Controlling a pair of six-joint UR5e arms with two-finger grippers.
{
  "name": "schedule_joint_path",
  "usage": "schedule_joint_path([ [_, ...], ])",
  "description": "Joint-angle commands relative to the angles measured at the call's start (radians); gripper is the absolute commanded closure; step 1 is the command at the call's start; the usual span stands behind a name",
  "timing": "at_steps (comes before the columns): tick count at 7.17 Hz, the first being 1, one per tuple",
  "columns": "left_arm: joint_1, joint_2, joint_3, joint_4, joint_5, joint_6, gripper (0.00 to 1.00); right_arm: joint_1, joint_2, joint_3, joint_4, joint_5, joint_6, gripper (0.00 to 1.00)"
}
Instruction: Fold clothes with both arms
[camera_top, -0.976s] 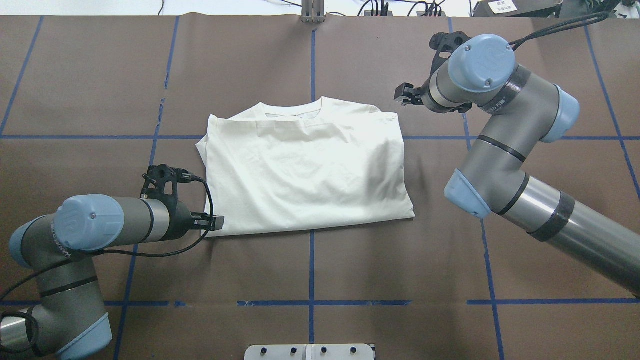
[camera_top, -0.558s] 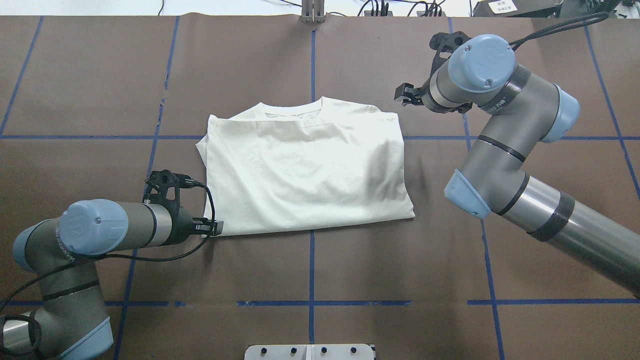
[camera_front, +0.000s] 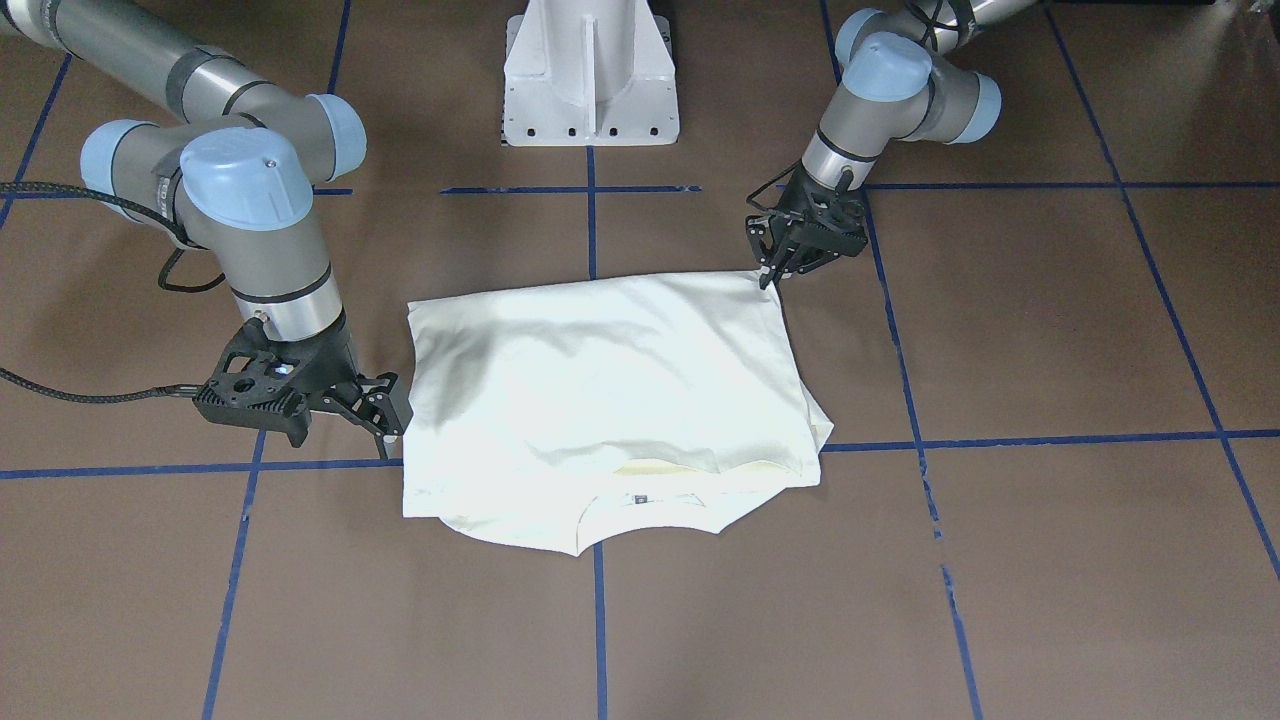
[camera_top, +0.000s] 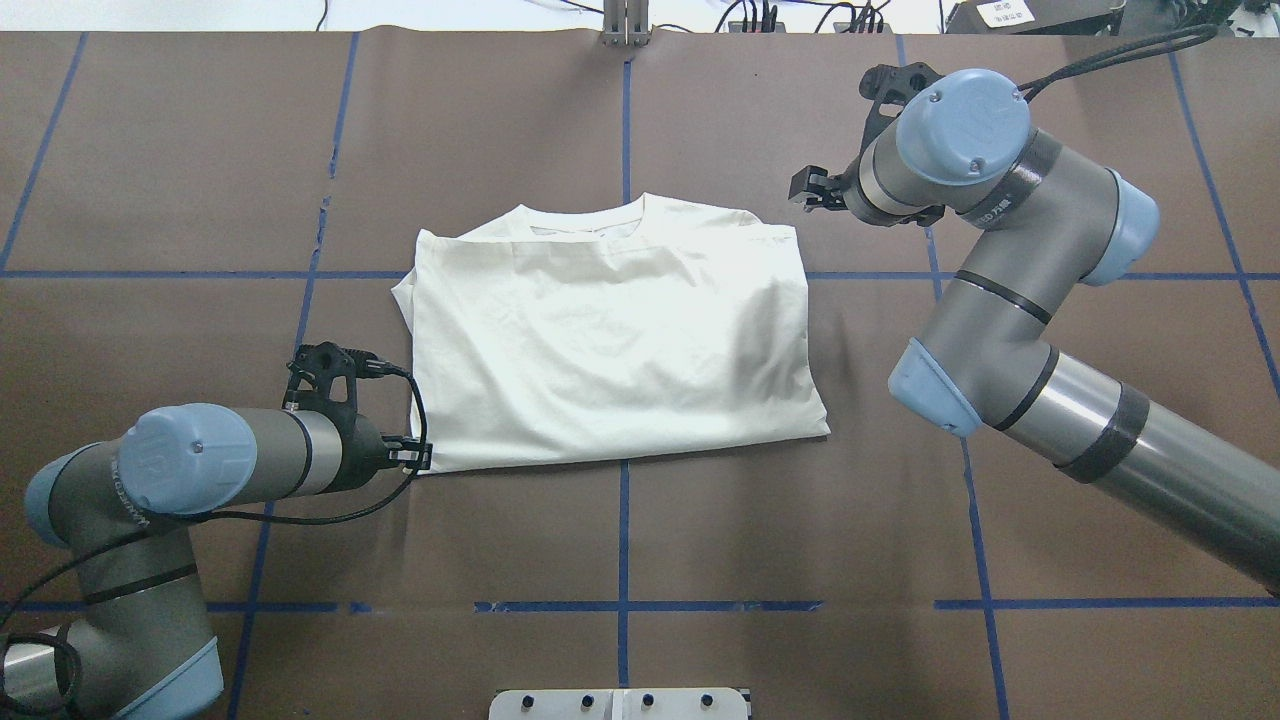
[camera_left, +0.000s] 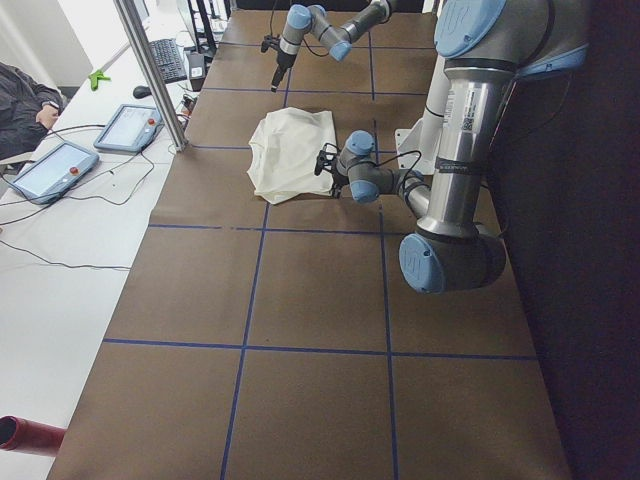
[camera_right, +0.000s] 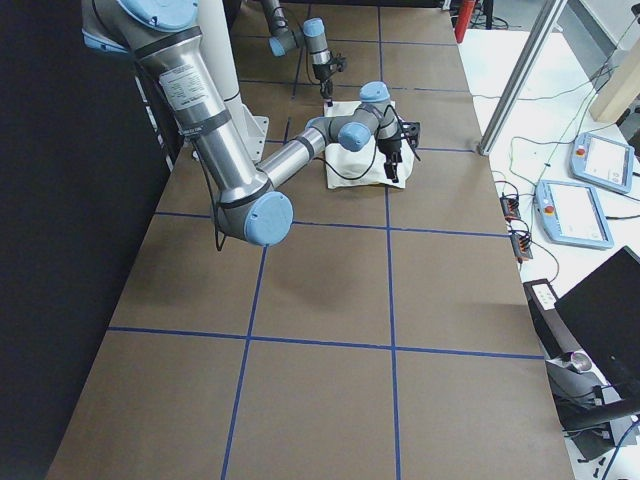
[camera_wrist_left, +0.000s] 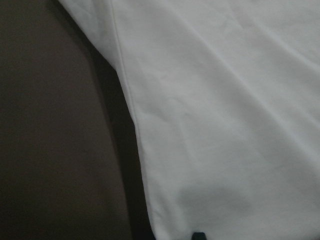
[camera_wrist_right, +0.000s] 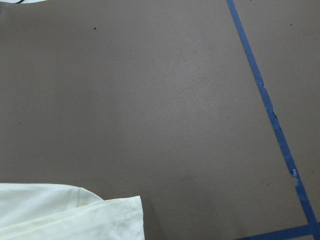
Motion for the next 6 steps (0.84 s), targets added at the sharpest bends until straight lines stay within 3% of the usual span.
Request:
schedule_joint_path([
  [1, -0.023, 0.019, -0.003, 0.008, 0.003, 0.114, 1.0, 0.0, 0.001, 0.0, 0.0, -0.001, 0.008, 0.0],
  [3, -0.168, -0.001, 0.07, 0.013, 0.004, 0.29, 1.0, -0.001, 0.004, 0.001, 0.0, -0.002, 0.013, 0.0],
  [5, -0.336, -0.207, 0.277, 0.052, 0.003, 0.421, 1.0, 0.005, 0.009, 0.001, 0.0, -0.002, 0.013, 0.0],
  [6, -0.403, -0.351, 0.45, 0.05, 0.003, 0.438, 1.0, 0.006, 0.009, 0.001, 0.0, -0.002, 0.014, 0.0],
])
